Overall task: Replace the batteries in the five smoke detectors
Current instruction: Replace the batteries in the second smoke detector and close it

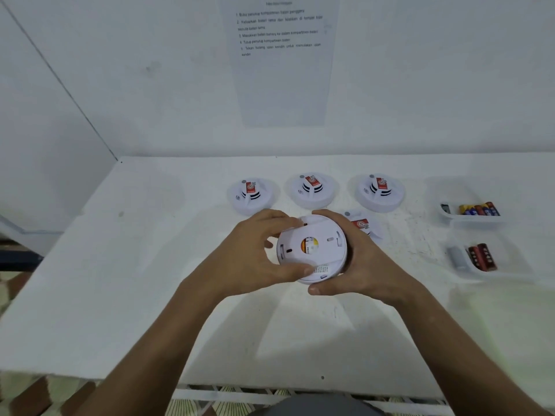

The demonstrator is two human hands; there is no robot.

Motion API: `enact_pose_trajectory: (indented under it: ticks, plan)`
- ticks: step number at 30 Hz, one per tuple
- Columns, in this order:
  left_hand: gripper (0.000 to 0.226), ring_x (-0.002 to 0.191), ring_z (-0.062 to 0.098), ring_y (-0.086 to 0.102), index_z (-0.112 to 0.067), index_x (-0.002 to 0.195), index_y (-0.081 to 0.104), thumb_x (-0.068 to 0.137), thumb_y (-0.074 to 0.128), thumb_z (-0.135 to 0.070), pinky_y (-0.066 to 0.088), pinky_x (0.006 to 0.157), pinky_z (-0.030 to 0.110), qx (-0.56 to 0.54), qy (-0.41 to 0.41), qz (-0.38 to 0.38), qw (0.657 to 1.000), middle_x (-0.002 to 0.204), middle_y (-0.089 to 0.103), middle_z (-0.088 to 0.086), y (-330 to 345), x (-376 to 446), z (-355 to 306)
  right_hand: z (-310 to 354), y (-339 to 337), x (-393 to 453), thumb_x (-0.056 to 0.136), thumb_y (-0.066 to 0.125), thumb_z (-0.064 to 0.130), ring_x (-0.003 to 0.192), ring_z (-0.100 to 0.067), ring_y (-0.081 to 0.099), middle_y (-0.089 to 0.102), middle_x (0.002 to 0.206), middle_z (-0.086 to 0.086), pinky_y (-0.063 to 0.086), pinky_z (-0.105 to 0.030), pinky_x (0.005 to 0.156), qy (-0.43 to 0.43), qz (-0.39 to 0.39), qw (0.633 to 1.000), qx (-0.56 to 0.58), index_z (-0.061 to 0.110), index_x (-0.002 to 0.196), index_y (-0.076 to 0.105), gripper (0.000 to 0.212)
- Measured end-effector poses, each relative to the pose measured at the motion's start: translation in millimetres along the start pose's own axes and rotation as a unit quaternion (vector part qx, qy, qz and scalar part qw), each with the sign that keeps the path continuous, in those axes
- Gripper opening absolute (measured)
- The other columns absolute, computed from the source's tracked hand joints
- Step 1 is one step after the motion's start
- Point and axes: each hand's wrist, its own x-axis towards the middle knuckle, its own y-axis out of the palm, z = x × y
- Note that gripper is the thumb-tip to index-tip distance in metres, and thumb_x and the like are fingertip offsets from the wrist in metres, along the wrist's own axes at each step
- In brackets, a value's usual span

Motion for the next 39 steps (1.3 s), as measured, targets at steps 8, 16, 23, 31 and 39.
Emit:
enact_pose_trajectory:
  ticks: [8,16,23,31,39]
  plan:
    - [0.069,0.094,0.011,0.068,-0.030,0.124,0.064,0.059,0.086,-0.038,0.058,0.081,0.035,-0.101,-0.052,0.023,0.993,0.111,0.064,-0.015,-5.4,8.2,14.4,1.2,-4.4,15.0,0.059,0.091,-0.004,0.121,-0.005,0.057,0.060,0.125,0.017,0.054,-0.020,0.084,-0.005,0.003,1.000,-0.029,0.030,0.136,0.045,0.095]
    - [0.063,0.079,0.012,0.063,-0.028,0.119,0.067,0.060,0.087,-0.025,0.048,0.060,0.020,-0.115,-0.019,0.026,0.993,0.091,0.052,-0.009,-8.9,18.5,27.0,0.3,-18.6,30.9,0.056,0.093,0.003,0.126,-0.017,0.055,0.060,0.133,0.003,0.055,-0.030,0.093,-0.002,0.050,0.998,-0.040,0.018,0.141,0.046,0.099]
    - [0.083,0.093,0.017,0.067,-0.031,0.134,0.053,0.057,0.084,-0.039,0.054,0.070,0.029,-0.175,-0.054,-0.014,0.983,0.117,0.063,-0.012,-4.4,23.9,29.0,-6.4,-23.7,41.7,0.053,0.093,0.034,0.127,-0.011,0.045,0.043,0.136,0.011,0.054,-0.036,0.095,-0.008,0.003,0.980,-0.200,0.038,0.137,0.036,0.101]
    - [0.071,0.105,0.018,0.061,-0.030,0.133,0.052,0.066,0.075,-0.025,0.051,0.081,0.029,-0.233,-0.031,-0.054,0.970,0.127,0.057,-0.005,-7.9,23.4,30.5,-5.2,-25.5,49.5,0.057,0.089,0.019,0.115,-0.006,0.052,0.048,0.123,0.019,0.052,-0.019,0.084,-0.004,0.029,0.987,-0.161,0.037,0.134,0.033,0.098]
    - [0.086,0.101,0.012,0.065,-0.041,0.138,0.045,0.064,0.088,-0.030,0.054,0.082,0.027,-0.139,-0.062,0.032,0.988,0.118,0.064,-0.016,-4.3,23.9,31.0,-13.0,-20.6,52.1,0.057,0.089,0.004,0.127,-0.020,0.055,0.059,0.132,0.005,0.055,-0.029,0.091,-0.012,0.019,0.999,0.034,0.018,0.139,0.039,0.097]
